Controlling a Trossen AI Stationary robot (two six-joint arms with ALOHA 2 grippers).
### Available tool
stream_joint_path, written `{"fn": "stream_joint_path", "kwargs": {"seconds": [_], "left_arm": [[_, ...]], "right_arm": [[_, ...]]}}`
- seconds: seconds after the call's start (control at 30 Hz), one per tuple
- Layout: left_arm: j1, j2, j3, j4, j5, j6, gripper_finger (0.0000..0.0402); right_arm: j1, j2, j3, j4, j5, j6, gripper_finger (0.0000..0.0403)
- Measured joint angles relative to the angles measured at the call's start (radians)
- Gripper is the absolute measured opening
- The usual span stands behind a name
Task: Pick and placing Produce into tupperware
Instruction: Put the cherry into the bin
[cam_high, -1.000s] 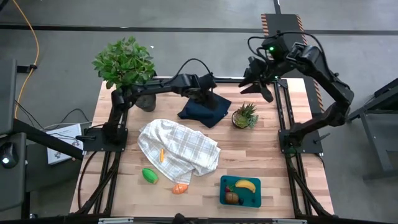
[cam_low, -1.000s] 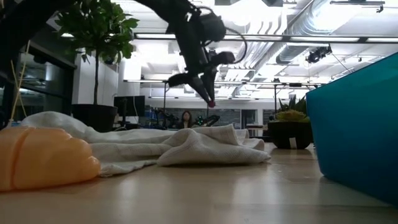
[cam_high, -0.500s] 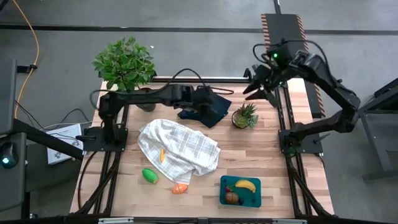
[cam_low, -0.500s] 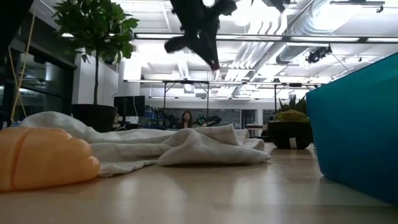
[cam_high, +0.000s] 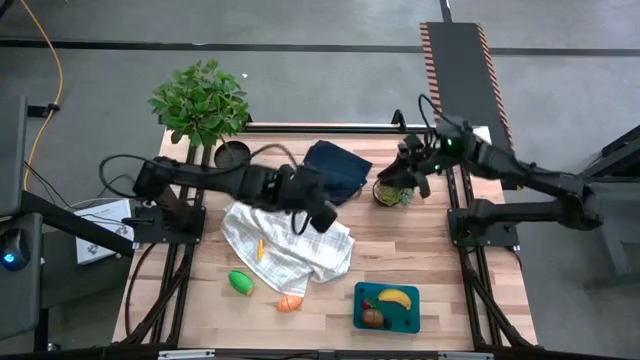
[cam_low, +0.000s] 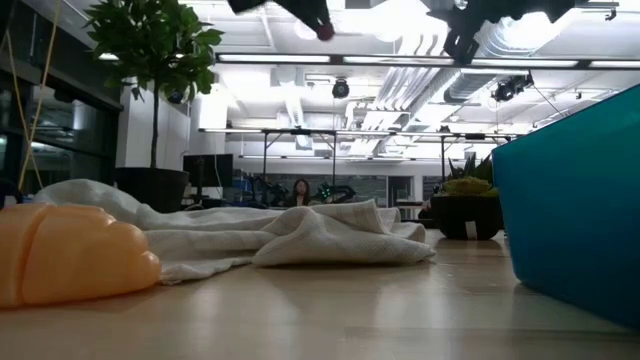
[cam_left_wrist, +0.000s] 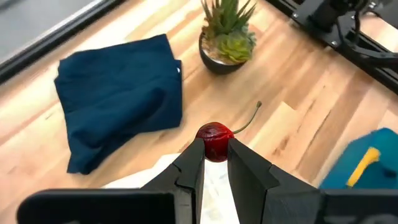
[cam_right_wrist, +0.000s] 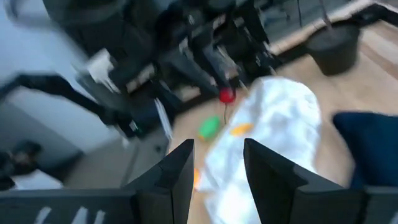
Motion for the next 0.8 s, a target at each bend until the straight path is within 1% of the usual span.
{"fn": "stream_joint_path", "kwargs": {"seconds": [0.07,0.13,0.27,0.33,0.4,0.57,0.63,0.8], "left_arm": [[-0.049,-0.005,0.0,-0.021,-0.048,-0.02,0.0055],[-0.097,-0.01,0.0,-0.036,-0.091,-0.047,0.0055],[-0.178,-0.01,0.0,-0.046,-0.162,-0.083,0.0055],[-0.203,-0.011,0.0,-0.044,-0.191,-0.089,0.0055],[-0.222,-0.011,0.0,-0.041,-0.196,-0.098,0.0055],[-0.257,-0.011,0.0,-0.034,-0.196,-0.104,0.0055],[-0.27,-0.014,0.0,-0.034,-0.196,-0.104,0.0055],[-0.288,-0.017,0.0,-0.017,-0.197,-0.103,0.0055]], "right_arm": [[0.076,-0.011,-0.05,0.13,0.078,0.093,0.0129],[0.155,-0.011,-0.078,0.183,0.17,0.147,0.0129],[0.322,0.024,-0.083,0.203,0.339,0.185,0.0129],[0.393,0.064,-0.068,0.204,0.404,0.201,0.0129],[0.45,0.107,-0.045,0.207,0.456,0.218,0.0129],[0.537,0.222,0.014,0.254,0.535,0.26,0.0129],[0.549,0.259,0.041,0.282,0.54,0.289,0.0129],[0.562,0.336,0.108,0.282,0.543,0.325,0.0129]]}}
